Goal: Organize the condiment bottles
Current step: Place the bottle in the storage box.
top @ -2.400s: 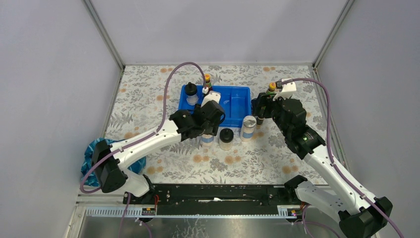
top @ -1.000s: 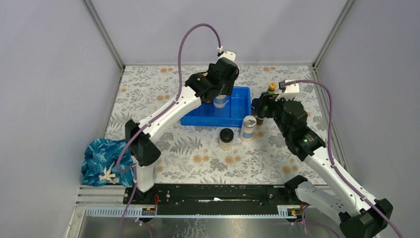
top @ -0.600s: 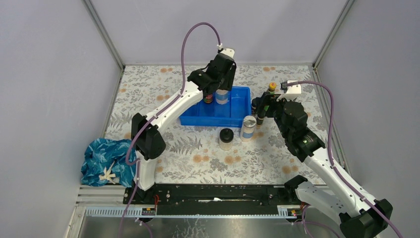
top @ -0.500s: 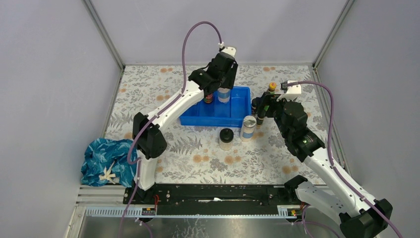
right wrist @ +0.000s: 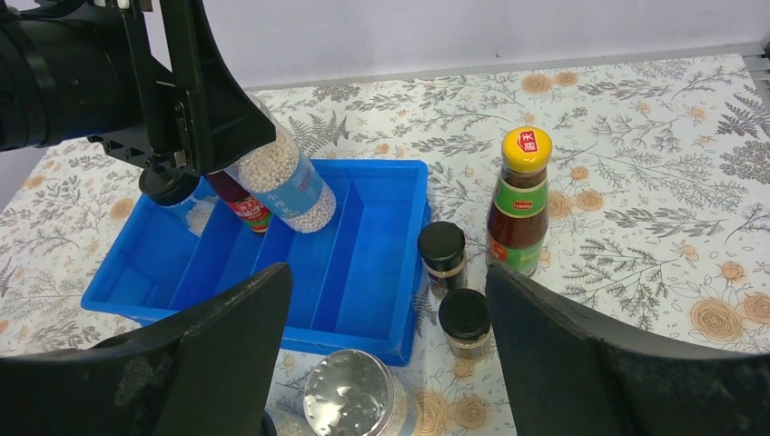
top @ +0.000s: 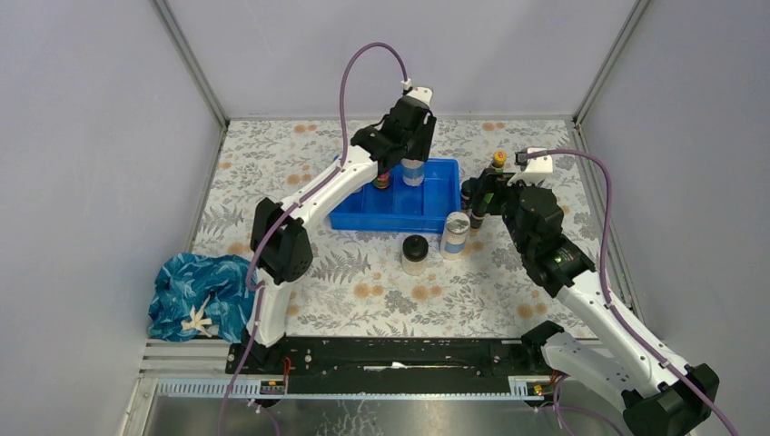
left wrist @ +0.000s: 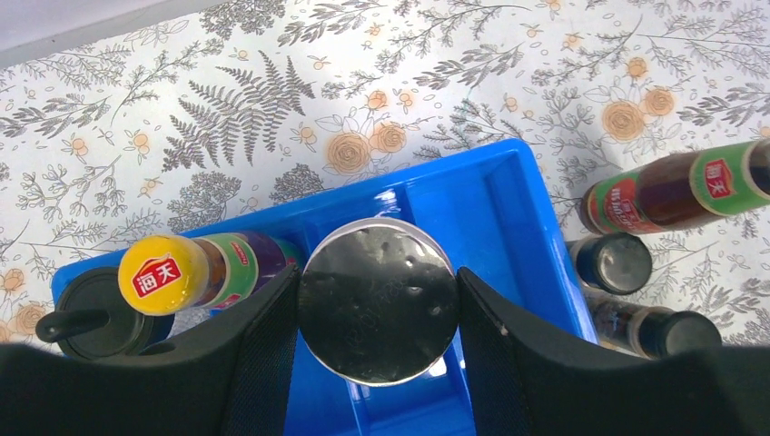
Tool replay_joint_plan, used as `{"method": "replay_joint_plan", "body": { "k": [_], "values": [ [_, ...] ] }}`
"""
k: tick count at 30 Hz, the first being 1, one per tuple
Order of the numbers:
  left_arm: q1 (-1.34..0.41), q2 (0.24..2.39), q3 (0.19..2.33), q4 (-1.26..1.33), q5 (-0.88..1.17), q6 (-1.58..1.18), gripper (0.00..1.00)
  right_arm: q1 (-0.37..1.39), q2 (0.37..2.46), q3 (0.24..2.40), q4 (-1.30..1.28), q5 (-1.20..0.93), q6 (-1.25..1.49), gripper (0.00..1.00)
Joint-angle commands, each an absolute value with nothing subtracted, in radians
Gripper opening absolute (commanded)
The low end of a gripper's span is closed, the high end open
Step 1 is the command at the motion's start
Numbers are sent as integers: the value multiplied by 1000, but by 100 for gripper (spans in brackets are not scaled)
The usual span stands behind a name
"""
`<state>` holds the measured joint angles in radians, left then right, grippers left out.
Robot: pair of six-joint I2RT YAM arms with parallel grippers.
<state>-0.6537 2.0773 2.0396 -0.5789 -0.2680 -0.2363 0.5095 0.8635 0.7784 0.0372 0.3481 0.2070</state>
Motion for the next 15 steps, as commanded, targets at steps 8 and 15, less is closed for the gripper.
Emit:
{"method": "replay_joint_plan", "body": {
  "k": [8, 15],
  "values": [
    [-617, 2127, 2039, -445, -267, -221, 0, 507, 863, 773, 94, 364, 215, 86],
    [-603, 2165, 2039, -429, -255, -222, 0, 507, 870, 773, 93, 363, 215, 86]
  ]
}}
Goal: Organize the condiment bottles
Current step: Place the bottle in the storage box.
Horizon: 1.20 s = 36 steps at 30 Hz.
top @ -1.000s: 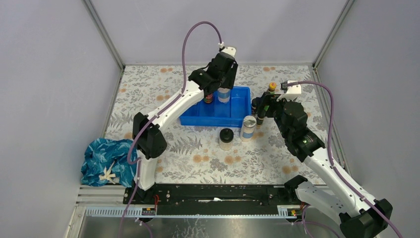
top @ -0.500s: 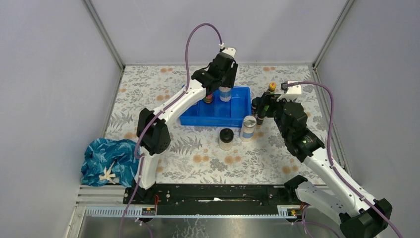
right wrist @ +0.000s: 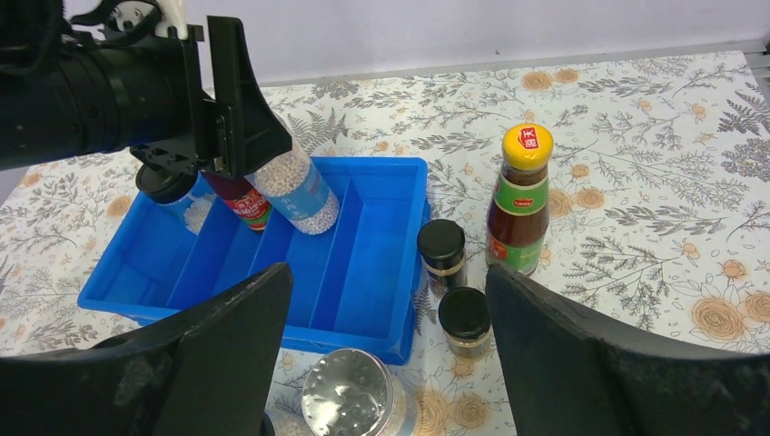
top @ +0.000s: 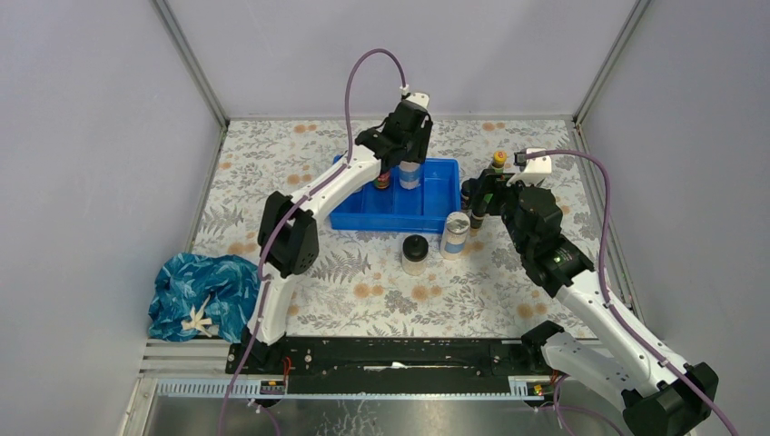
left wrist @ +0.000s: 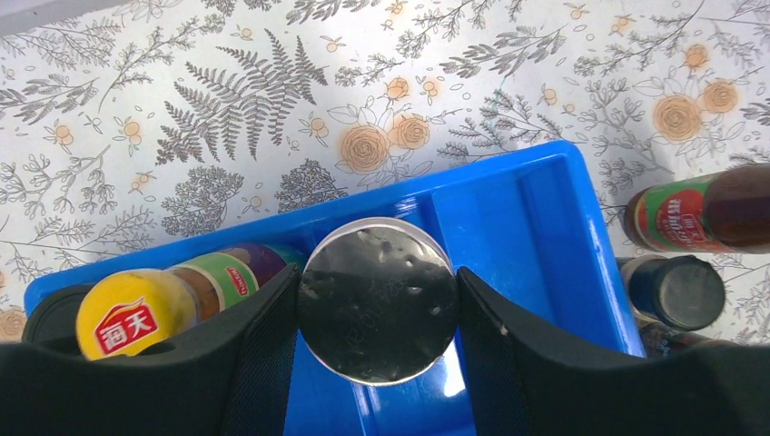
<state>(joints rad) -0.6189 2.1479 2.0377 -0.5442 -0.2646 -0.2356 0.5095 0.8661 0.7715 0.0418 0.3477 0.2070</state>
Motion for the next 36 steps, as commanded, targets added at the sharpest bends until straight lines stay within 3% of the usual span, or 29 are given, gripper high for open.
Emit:
{"method": "replay_joint_plan", "body": {
  "k": [1, 18, 23, 31, 36],
  "values": [
    [-602, 2170, 2036, -426, -252, -221, 0, 508, 871, 773, 93, 361, 215, 86],
    [-588, 2234, 2051, -430, -247, -233, 3, 508, 885, 767, 99, 358, 216, 86],
    [-588, 2238, 2044, -435, -232, -242, 18, 507, 887, 767, 101, 354, 216, 86],
    [-587, 2231, 2028, -435, -227, -253, 68, 508, 891, 773, 100, 351, 215, 86],
    [-587, 2223, 2018, -423, -224, -255, 86, 508, 893, 777, 96, 350, 212, 86]
  ]
}}
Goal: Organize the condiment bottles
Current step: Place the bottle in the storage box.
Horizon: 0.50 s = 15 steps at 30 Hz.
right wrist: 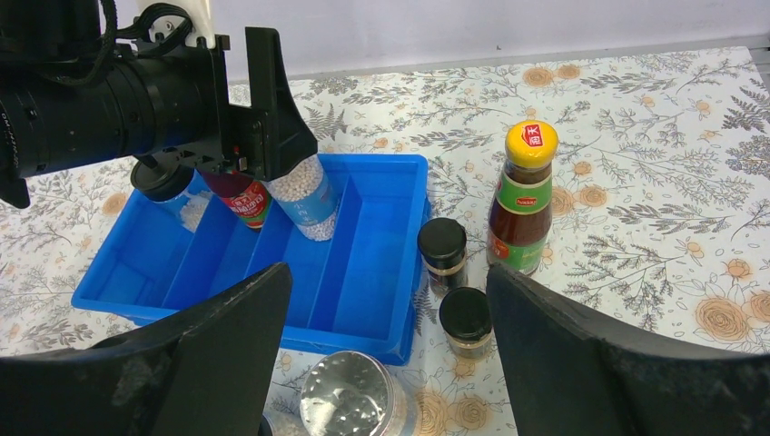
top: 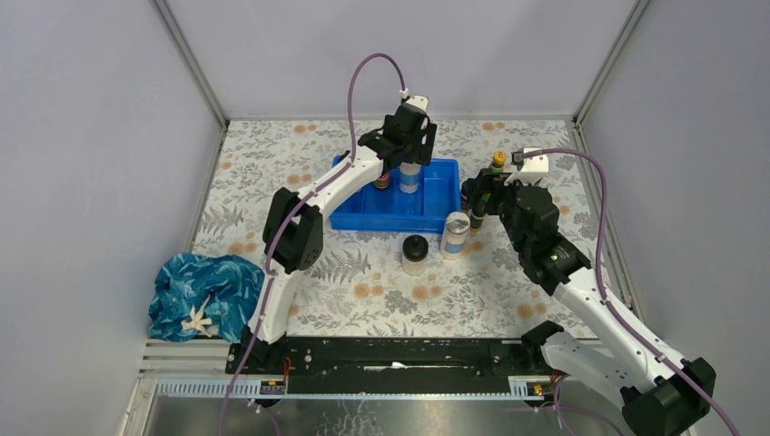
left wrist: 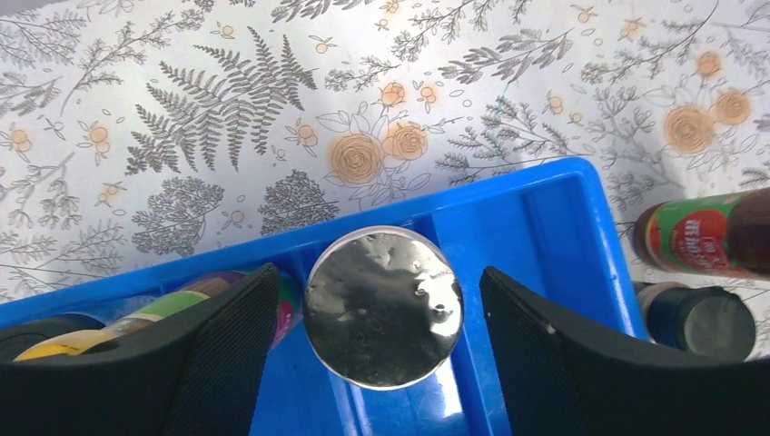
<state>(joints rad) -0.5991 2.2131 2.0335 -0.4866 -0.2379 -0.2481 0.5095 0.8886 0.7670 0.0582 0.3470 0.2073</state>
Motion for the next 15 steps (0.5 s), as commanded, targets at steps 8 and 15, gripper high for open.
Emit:
{"method": "replay_joint_plan", "body": {
  "k": [8, 15],
  "values": [
    [-587, 2213, 2016, -418, -221, -256, 92, 508, 900, 783, 93, 349, 213, 86],
    [-594, 2139, 1991, -392, -198, -273, 93, 507, 903, 787, 82, 358, 219, 86]
  ]
}}
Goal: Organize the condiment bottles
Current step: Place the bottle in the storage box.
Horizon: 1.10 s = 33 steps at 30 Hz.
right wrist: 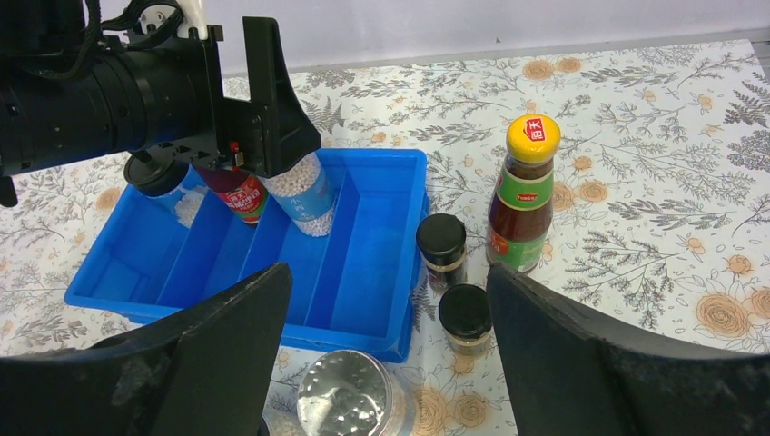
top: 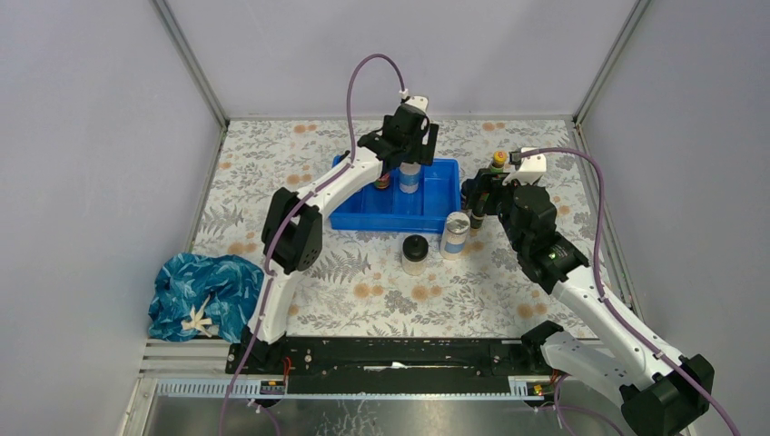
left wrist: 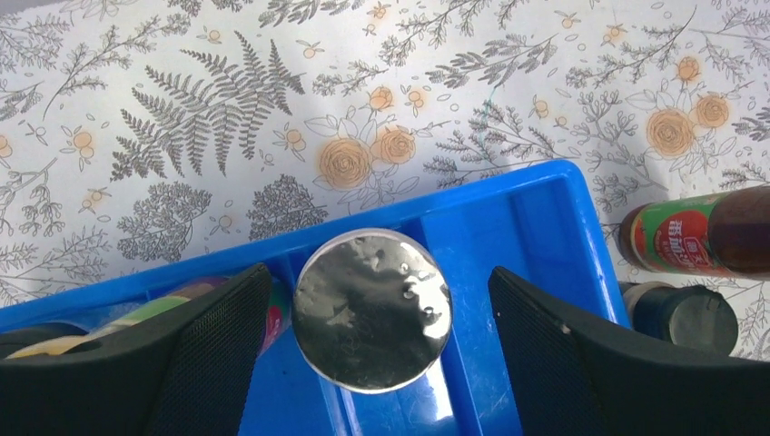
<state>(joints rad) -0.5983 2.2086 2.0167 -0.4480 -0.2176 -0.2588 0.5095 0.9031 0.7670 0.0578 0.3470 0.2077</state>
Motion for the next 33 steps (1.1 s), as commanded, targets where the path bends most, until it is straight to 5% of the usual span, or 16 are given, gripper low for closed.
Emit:
{"method": "replay_joint_plan", "body": {
  "k": [1, 12, 24, 33],
  "values": [
    [-598, 2120, 1982, -387, -200, -272, 93, 508, 902, 790, 80, 361, 220, 86],
    [-720, 1811, 1804, -292, -321, -234, 93, 508, 910, 820, 47, 406, 237, 86],
    [-1003, 1412, 1320, -6, -639, -251, 93, 506, 1029, 870, 104, 507, 217, 87],
    [-1193, 1317, 1064, 223, -882, -204, 92, 503, 1138, 926, 121, 606, 170, 92]
  ]
}}
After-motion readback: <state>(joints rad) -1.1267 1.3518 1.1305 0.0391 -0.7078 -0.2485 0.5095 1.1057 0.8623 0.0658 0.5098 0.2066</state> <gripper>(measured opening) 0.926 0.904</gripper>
